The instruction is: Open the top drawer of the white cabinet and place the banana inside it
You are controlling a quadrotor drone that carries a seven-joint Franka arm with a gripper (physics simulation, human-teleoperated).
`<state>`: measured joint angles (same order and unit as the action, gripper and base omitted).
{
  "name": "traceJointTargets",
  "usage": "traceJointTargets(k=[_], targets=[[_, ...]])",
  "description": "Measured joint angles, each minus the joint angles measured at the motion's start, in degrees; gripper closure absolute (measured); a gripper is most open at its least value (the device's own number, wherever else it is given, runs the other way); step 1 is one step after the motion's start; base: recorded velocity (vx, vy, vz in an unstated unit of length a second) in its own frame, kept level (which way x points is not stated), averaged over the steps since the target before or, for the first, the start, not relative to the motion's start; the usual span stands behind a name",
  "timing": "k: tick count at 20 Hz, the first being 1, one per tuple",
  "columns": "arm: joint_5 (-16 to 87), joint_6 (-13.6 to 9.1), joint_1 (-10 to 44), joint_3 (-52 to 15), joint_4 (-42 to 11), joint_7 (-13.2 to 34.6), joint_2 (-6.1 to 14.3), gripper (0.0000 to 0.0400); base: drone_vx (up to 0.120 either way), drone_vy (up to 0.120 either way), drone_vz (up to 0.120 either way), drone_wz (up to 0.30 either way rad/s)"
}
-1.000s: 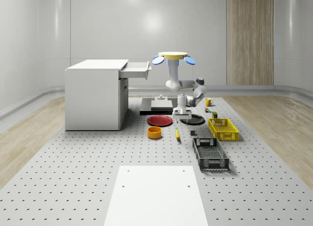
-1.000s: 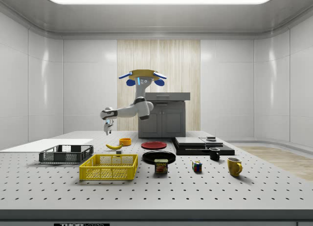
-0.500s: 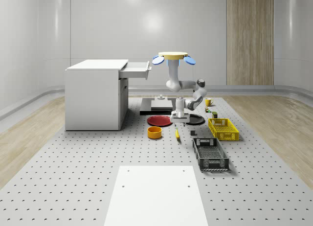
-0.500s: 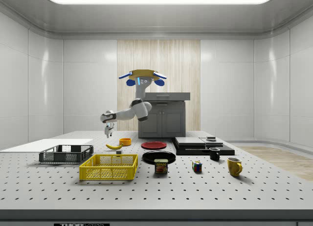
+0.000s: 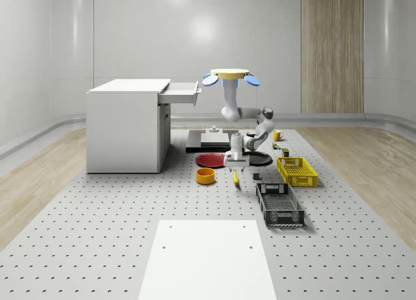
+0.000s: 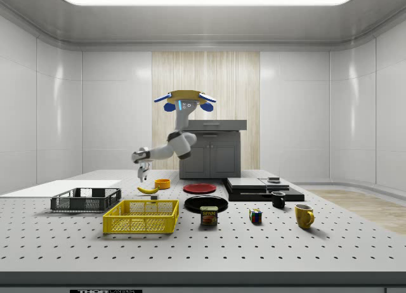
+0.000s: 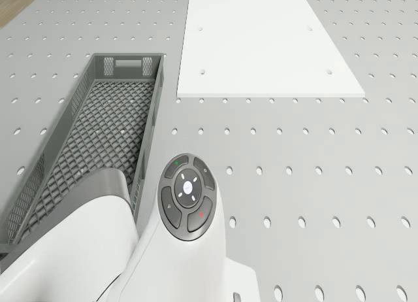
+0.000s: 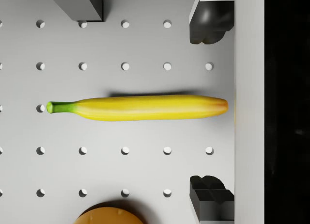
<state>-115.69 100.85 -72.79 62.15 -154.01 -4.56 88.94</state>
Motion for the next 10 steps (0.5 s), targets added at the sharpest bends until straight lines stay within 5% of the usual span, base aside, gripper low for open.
traceJointTargets(k=[10], targets=[[-6.64, 1.97, 0.42, -6.71, 1.56, 0.18, -1.54, 0.0, 0.0, 0.0, 0.0, 0.0]])
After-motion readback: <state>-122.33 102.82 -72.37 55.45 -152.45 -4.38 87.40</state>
